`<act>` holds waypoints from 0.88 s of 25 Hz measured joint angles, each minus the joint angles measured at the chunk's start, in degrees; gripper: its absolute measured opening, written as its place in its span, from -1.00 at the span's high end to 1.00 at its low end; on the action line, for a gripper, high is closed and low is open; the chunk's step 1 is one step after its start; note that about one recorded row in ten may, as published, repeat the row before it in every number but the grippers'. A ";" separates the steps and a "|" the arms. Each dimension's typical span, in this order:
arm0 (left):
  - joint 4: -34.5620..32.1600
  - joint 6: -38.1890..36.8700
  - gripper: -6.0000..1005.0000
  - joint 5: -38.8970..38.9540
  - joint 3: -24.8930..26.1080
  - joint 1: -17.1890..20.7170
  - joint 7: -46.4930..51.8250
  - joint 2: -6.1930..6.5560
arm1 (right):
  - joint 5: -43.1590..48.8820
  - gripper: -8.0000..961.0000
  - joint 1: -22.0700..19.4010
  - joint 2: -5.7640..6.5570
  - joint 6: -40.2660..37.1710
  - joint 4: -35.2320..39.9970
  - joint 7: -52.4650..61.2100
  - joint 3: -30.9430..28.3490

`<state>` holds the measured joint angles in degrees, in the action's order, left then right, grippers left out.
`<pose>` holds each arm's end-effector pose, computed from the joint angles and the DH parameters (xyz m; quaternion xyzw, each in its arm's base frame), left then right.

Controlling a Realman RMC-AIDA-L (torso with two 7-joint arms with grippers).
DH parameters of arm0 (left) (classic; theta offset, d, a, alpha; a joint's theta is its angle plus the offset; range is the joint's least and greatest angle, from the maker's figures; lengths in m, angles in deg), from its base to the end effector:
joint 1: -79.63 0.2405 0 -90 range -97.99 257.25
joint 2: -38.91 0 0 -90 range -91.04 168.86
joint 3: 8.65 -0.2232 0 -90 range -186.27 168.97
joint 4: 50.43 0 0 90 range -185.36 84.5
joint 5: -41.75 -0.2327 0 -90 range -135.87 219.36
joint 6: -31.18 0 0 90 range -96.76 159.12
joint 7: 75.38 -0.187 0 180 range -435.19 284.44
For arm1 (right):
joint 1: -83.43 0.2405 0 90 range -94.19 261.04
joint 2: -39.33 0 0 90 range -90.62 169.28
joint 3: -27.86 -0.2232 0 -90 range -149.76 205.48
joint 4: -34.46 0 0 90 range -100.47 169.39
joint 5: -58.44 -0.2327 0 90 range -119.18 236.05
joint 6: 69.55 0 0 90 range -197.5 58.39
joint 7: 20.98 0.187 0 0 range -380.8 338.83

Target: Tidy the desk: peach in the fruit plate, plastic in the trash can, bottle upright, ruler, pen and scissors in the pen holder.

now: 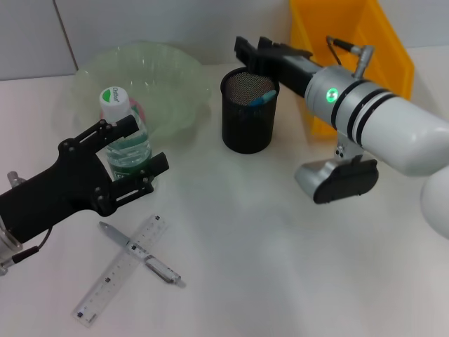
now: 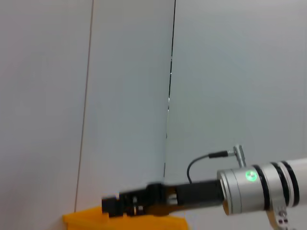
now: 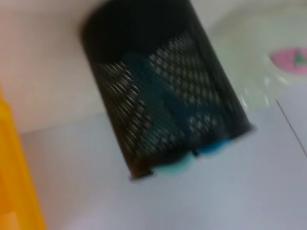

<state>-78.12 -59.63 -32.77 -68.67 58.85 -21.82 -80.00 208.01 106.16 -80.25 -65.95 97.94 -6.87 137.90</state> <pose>-0.2156 0.3181 -0.0252 -0.8771 -0.1129 -0.4145 0.2148 0.1266 0.4420 -0.0659 -0.4047 -0.7469 -0.4159 0.3245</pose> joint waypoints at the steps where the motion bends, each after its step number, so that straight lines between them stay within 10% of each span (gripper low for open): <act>1: 0.00 0.00 -0.59 0.01 0.00 0.05 -0.01 0.00 | 0.00 0.11 -0.07 0.02 0.13 0.61 1.67 -0.41; 22: -0.48 -0.59 -0.59 0.26 0.44 0.91 2.90 0.64 | -7.96 0.07 -5.68 0.94 -3.57 9.56 92.65 -8.64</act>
<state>-78.60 -60.22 -32.51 -68.23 59.77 -18.92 -79.36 200.05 100.48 -79.31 -69.52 107.51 85.78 129.26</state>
